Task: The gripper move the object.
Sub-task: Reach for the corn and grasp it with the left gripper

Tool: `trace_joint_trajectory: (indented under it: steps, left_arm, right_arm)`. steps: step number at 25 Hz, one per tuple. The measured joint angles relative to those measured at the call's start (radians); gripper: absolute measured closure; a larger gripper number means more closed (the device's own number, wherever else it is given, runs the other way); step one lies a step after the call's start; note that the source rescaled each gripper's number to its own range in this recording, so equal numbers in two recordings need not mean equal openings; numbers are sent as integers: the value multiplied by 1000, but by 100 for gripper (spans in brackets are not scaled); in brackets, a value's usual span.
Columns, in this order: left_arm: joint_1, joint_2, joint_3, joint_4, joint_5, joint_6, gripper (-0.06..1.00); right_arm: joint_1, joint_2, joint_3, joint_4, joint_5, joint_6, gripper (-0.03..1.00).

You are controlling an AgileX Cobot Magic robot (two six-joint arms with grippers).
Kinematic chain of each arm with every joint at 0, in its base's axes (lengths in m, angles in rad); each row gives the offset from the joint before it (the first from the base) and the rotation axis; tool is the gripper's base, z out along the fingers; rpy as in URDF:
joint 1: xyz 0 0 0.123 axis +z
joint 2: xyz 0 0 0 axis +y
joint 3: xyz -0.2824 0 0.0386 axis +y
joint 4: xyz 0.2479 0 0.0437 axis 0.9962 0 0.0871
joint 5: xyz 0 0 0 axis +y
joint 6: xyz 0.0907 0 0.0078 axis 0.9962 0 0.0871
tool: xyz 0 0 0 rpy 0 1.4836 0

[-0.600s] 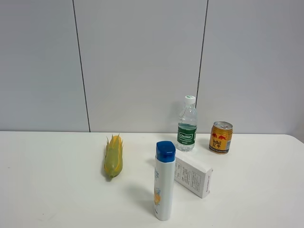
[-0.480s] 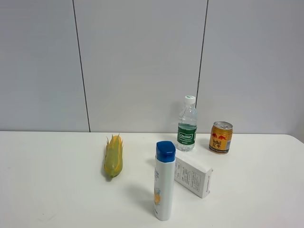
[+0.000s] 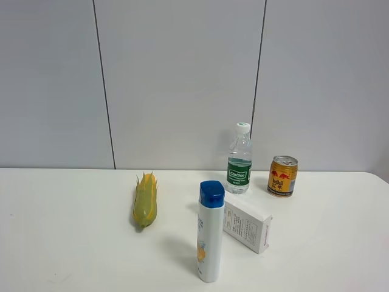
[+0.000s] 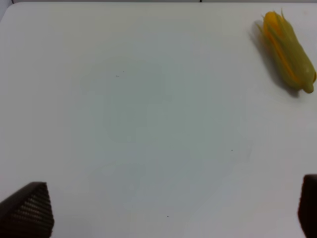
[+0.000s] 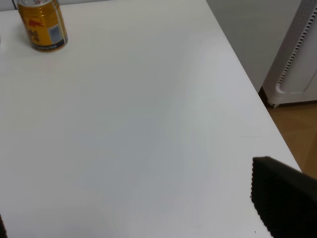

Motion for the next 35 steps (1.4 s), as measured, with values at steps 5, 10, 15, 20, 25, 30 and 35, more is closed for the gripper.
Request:
trace_joint_trajectory:
  steps: [5, 10, 15, 20, 25, 30, 35]
  left_arm:
    - [0, 0, 0, 0, 0, 0, -6]
    - [0, 0, 0, 0, 0, 0, -6]
    - [0, 0, 0, 0, 0, 0, -6]
    - [0, 0, 0, 0, 0, 0, -6]
    - [0, 0, 0, 0, 0, 0, -6]
    - [0, 91, -65, 0, 1, -40, -6]
    - [0, 325, -256, -23, 2, -87, -6]
  right_arm:
    - [0, 0, 0, 0, 0, 0, -3]
    - [0, 0, 0, 0, 0, 0, -3]
    - [0, 0, 0, 0, 0, 0, -3]
    - [0, 0, 0, 0, 0, 0, -3]
    - [0, 0, 0, 0, 0, 0, -3]
    - [0, 0, 0, 0, 0, 0, -3]
    - [0, 0, 0, 0, 0, 0, -3]
